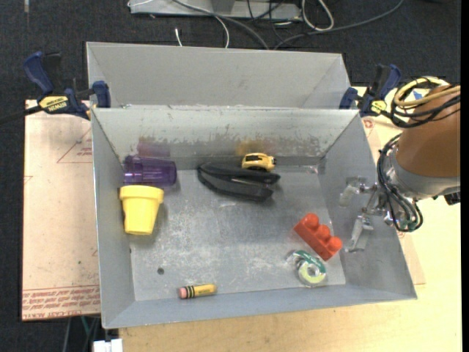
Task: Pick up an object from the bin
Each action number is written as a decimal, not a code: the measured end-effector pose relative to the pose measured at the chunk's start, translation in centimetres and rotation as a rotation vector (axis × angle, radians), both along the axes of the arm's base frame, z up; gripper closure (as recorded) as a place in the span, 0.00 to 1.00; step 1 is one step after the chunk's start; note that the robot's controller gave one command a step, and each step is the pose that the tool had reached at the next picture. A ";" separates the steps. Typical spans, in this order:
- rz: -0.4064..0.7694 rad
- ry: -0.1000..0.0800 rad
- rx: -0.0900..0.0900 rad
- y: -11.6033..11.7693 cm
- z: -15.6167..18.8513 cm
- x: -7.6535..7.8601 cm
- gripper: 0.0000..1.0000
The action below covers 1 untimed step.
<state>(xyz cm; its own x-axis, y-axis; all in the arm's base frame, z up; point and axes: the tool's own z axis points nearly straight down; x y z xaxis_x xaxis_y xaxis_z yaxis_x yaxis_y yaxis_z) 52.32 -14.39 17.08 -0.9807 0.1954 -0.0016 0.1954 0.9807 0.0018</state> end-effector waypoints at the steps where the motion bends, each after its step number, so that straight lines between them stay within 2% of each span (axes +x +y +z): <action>1: -0.048 -0.006 -0.001 -0.7 -6.4 2.4 0.00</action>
Offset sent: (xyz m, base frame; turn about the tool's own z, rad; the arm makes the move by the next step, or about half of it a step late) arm 0.0048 0.0161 -0.0430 0.2352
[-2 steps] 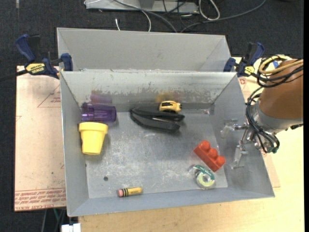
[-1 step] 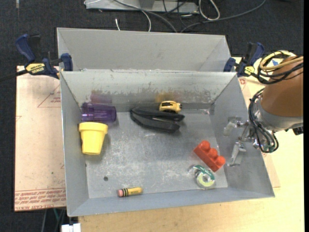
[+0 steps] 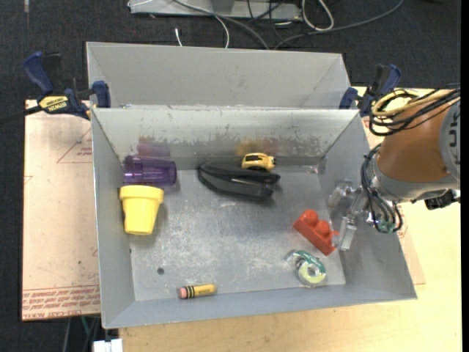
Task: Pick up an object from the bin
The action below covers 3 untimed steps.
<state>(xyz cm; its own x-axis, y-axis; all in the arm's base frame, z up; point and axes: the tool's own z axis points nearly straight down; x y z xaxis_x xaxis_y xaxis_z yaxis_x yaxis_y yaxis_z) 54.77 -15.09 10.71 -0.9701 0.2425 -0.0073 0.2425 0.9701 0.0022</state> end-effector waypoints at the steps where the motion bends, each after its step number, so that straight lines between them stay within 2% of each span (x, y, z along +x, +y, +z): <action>1: -0.057 0.000 -0.001 0.4 -2.3 -0.2 0.00; 2: -0.146 -0.008 -0.003 1.4 -2.2 -1.1 0.00; 3: -0.385 -0.003 0.003 1.7 -0.7 -1.8 0.00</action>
Offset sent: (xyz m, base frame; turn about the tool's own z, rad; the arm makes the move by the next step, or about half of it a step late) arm -0.0383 0.0446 -0.0371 0.3992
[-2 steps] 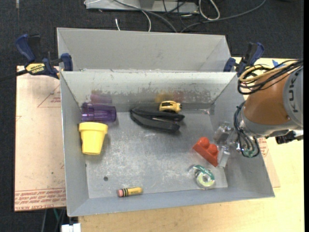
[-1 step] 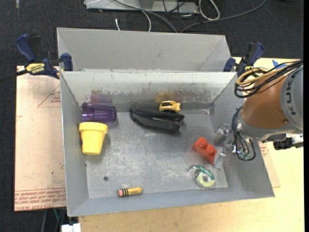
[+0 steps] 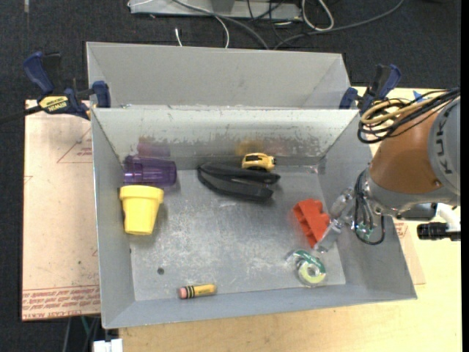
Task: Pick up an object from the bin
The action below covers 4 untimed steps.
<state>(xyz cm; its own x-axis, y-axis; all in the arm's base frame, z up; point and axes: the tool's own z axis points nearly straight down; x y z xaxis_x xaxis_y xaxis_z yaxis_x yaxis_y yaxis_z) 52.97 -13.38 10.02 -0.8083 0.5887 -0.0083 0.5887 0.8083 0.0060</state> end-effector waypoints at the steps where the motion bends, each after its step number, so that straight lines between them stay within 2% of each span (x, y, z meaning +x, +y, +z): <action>1: 0.073 -0.003 -0.001 -0.2 -1.1 0.5 0.00; 2: -0.226 -0.007 0.009 0.2 -2.6 -2.0 0.00; 3: -0.225 -0.013 0.009 0.2 -2.8 -3.0 0.00; 4: -0.248 -0.002 0.018 -0.2 -2.6 -2.1 0.00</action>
Offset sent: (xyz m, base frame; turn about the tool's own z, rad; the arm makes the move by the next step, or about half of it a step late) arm -0.0272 -0.0028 -0.0302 0.2388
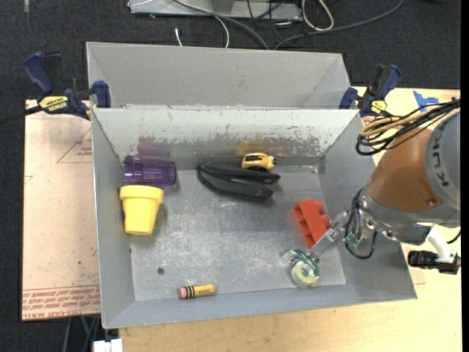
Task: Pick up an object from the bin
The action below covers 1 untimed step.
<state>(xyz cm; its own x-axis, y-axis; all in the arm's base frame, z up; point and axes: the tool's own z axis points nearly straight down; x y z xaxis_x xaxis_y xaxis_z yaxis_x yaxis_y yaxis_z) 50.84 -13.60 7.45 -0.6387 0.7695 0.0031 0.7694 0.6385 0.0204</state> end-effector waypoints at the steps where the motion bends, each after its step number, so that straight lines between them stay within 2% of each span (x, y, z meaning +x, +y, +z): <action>1: -0.155 0.008 0.013 0.0 0.5 1.9 0.00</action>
Offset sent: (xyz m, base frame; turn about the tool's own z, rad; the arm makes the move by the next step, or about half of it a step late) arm 0.0156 0.0047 -0.0045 0.1139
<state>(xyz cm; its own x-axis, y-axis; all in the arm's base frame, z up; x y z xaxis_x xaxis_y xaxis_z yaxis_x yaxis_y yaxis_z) 52.70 -13.58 7.94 -0.5123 0.8586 0.0179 0.8588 0.5119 0.0214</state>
